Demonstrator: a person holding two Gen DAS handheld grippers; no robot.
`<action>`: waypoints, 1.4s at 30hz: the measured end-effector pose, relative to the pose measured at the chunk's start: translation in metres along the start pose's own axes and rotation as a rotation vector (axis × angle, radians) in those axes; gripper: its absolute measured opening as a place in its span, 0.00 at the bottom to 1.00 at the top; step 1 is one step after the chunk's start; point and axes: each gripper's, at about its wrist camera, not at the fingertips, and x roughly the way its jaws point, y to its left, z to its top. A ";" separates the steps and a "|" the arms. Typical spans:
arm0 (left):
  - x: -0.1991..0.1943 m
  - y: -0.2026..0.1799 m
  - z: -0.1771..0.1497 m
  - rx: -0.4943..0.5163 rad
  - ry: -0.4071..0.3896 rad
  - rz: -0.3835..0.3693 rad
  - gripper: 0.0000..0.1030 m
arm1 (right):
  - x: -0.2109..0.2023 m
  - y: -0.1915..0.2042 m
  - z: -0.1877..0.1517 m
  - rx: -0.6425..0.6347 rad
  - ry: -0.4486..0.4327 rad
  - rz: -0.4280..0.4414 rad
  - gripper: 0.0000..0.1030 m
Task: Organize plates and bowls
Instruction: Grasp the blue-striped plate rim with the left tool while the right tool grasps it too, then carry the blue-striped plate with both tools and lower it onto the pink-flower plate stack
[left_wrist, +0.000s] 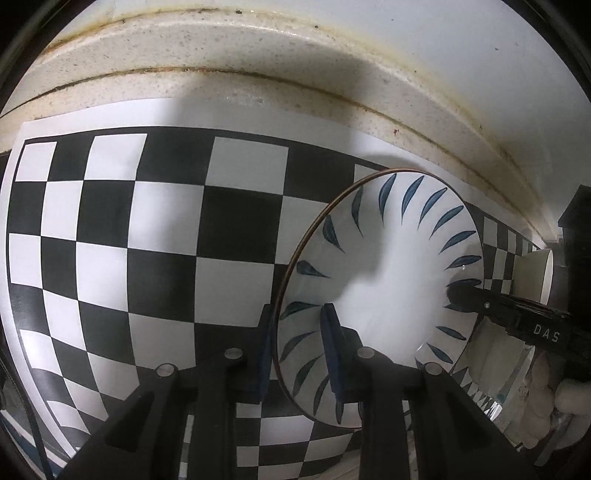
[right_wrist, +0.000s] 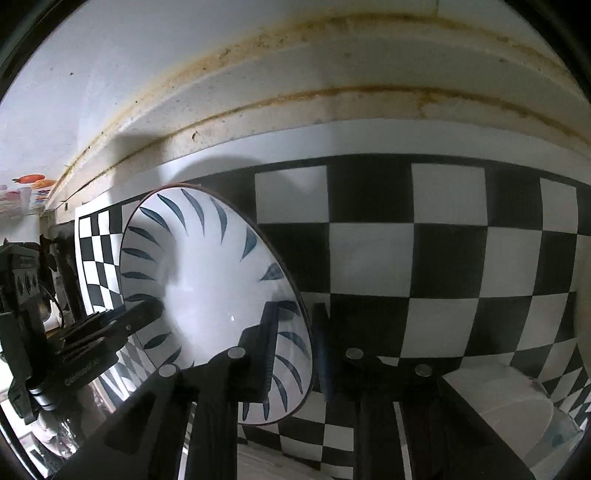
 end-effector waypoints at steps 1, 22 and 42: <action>-0.002 -0.002 -0.001 0.008 -0.011 0.013 0.21 | -0.001 0.000 -0.001 -0.011 -0.004 -0.004 0.19; -0.050 -0.024 -0.055 0.084 -0.134 0.033 0.21 | -0.045 0.024 -0.064 -0.100 -0.101 0.027 0.13; -0.106 -0.046 -0.172 0.186 -0.217 0.023 0.21 | -0.094 0.009 -0.215 -0.126 -0.188 0.106 0.13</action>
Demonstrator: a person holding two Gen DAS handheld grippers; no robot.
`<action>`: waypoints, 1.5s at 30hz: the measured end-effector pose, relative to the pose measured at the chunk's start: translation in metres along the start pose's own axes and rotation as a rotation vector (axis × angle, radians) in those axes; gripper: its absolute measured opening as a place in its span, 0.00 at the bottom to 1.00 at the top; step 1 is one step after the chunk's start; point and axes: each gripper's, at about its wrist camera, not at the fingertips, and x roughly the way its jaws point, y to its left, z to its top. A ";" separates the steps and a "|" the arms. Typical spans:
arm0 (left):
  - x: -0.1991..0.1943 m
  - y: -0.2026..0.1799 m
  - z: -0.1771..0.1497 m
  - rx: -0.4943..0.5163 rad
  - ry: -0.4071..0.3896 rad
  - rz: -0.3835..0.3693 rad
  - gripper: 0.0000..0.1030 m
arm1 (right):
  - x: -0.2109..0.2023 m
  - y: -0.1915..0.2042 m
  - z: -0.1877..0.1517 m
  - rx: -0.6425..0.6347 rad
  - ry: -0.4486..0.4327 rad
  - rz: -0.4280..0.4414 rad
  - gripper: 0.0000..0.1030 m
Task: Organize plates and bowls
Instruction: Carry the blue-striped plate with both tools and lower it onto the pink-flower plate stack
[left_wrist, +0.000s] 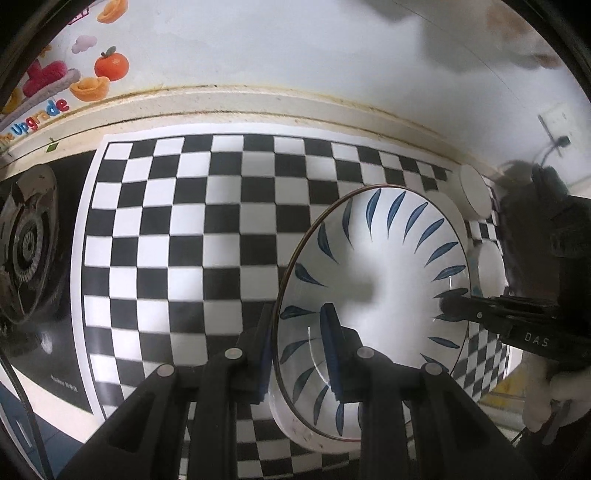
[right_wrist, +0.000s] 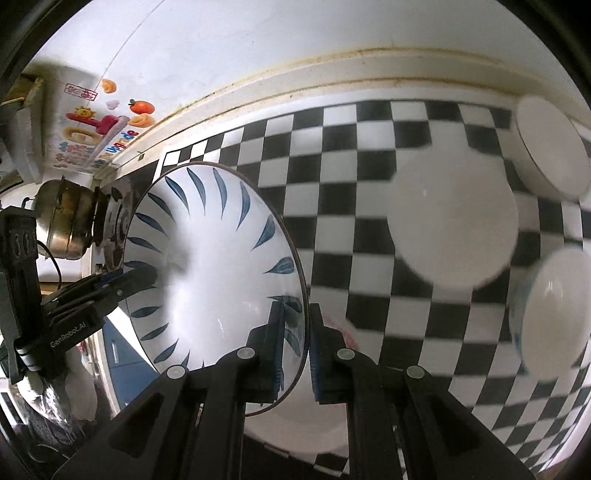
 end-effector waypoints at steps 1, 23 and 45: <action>-0.001 -0.003 -0.005 0.006 0.002 0.000 0.21 | -0.001 -0.001 -0.007 0.002 -0.003 0.000 0.13; 0.077 -0.026 -0.074 0.097 0.173 0.084 0.22 | 0.059 -0.063 -0.108 0.091 0.105 -0.036 0.12; 0.094 -0.036 -0.073 0.120 0.220 0.174 0.22 | 0.067 -0.058 -0.098 0.090 0.092 -0.099 0.12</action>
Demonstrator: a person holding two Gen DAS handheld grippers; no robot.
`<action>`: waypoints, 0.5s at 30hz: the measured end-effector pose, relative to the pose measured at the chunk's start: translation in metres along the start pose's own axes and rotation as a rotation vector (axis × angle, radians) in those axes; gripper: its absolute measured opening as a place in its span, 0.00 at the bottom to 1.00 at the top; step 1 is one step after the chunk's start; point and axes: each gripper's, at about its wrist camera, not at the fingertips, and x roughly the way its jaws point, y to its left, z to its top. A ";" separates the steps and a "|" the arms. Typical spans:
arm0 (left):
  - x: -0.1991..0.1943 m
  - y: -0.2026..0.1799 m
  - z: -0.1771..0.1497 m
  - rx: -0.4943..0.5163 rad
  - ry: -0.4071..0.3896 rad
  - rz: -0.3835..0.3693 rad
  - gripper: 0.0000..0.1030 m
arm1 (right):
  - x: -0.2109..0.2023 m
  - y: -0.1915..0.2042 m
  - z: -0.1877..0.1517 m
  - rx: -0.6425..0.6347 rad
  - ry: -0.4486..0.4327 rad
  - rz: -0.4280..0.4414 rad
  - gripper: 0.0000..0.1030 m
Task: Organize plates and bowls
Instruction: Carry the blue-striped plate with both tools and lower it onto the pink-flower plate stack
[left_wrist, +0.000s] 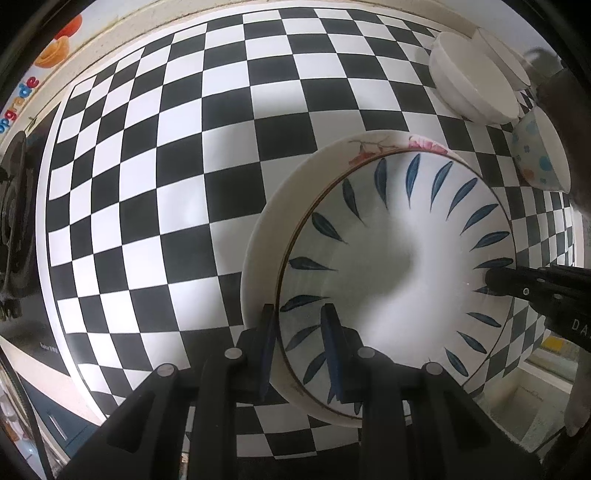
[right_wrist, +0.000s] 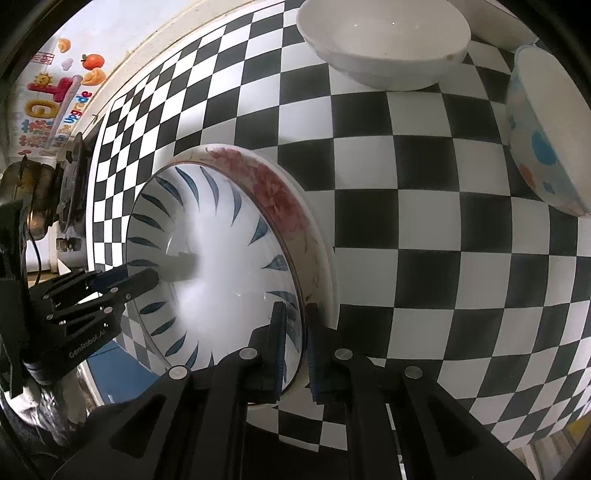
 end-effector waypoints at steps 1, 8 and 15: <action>0.001 0.002 0.001 0.000 0.001 0.002 0.22 | -0.001 0.000 -0.002 0.005 -0.001 -0.001 0.12; -0.002 0.004 0.002 -0.013 0.003 0.004 0.22 | -0.001 0.002 -0.003 0.015 0.007 -0.017 0.12; -0.010 0.010 0.006 -0.031 0.000 -0.003 0.22 | -0.004 0.004 -0.005 0.013 -0.005 -0.043 0.12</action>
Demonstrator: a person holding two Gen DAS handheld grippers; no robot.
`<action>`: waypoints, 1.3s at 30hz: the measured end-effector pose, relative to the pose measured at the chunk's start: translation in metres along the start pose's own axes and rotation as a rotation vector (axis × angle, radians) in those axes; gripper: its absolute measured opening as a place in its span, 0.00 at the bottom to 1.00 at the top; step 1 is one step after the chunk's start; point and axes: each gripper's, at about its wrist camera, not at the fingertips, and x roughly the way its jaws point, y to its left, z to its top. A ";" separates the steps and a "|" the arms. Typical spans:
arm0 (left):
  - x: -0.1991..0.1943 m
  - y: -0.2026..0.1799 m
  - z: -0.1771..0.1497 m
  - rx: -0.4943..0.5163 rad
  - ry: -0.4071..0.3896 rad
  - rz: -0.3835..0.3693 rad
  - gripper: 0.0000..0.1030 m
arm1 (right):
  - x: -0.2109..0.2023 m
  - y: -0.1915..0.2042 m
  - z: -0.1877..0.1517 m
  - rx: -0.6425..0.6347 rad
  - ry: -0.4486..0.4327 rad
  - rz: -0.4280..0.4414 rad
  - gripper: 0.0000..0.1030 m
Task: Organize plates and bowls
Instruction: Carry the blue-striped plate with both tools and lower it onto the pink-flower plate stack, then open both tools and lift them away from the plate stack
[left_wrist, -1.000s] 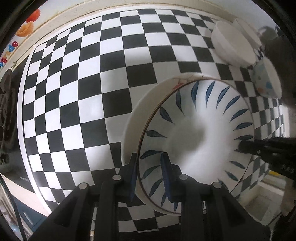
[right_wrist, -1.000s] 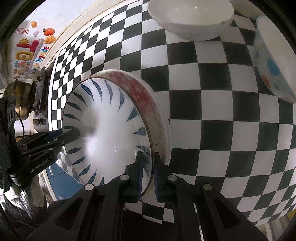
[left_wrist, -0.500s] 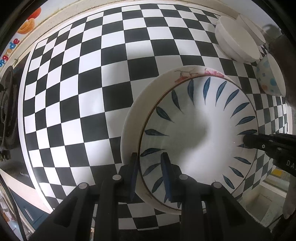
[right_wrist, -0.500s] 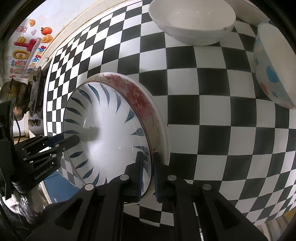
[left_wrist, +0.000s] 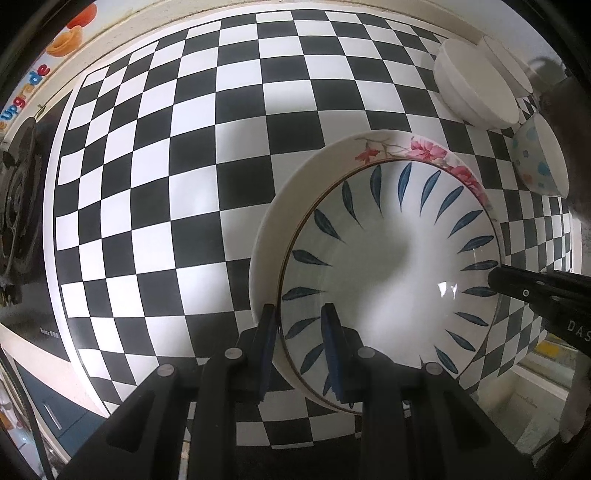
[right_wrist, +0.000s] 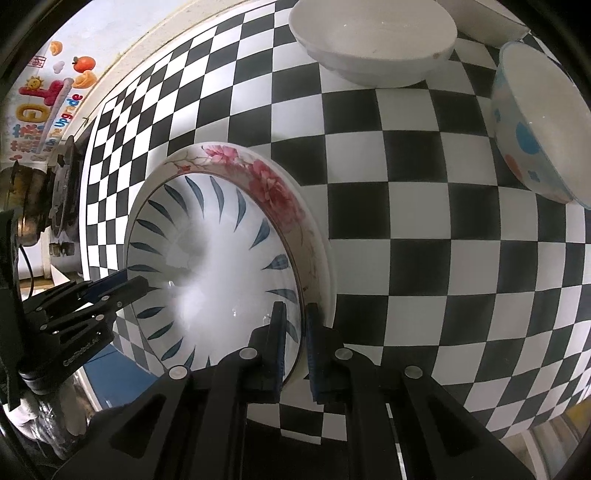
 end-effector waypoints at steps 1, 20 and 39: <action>-0.001 0.001 0.001 -0.004 0.000 -0.002 0.22 | -0.001 0.001 -0.001 0.002 -0.004 -0.006 0.12; -0.096 0.001 -0.029 -0.046 -0.126 -0.028 0.22 | -0.090 0.061 -0.060 0.006 -0.186 -0.155 0.12; -0.199 -0.006 -0.080 -0.023 -0.249 -0.066 0.22 | -0.218 0.112 -0.117 -0.077 -0.339 -0.122 0.13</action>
